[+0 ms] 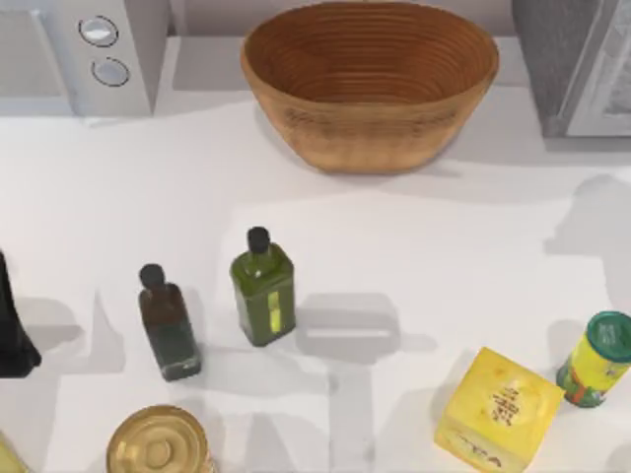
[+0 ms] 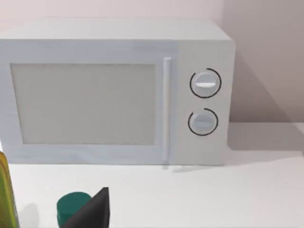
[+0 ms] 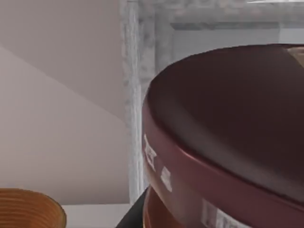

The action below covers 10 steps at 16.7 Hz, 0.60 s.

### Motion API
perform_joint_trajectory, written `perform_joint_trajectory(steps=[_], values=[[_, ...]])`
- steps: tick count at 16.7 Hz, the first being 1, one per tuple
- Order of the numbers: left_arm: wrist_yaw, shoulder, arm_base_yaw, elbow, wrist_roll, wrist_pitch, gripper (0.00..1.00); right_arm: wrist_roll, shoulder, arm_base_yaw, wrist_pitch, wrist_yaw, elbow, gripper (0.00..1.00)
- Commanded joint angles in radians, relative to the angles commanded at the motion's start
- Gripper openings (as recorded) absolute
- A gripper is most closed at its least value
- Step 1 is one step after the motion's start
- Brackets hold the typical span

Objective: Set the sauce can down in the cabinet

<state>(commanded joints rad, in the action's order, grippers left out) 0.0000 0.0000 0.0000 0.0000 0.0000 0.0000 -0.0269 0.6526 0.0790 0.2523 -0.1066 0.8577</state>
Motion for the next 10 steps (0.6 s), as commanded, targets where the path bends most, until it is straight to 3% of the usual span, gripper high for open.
perform_joint_trajectory(steps=[6,10], values=[[0.0,0.0,0.0,0.0,0.0,0.0,1.0,-0.016,0.417,0.04,0.167,-0.08,0.585,0.0],[0.0,0.0,0.0,0.0,0.0,0.0,1.0,-0.005,0.609,0.08,0.238,-0.098,0.871,0.0]])
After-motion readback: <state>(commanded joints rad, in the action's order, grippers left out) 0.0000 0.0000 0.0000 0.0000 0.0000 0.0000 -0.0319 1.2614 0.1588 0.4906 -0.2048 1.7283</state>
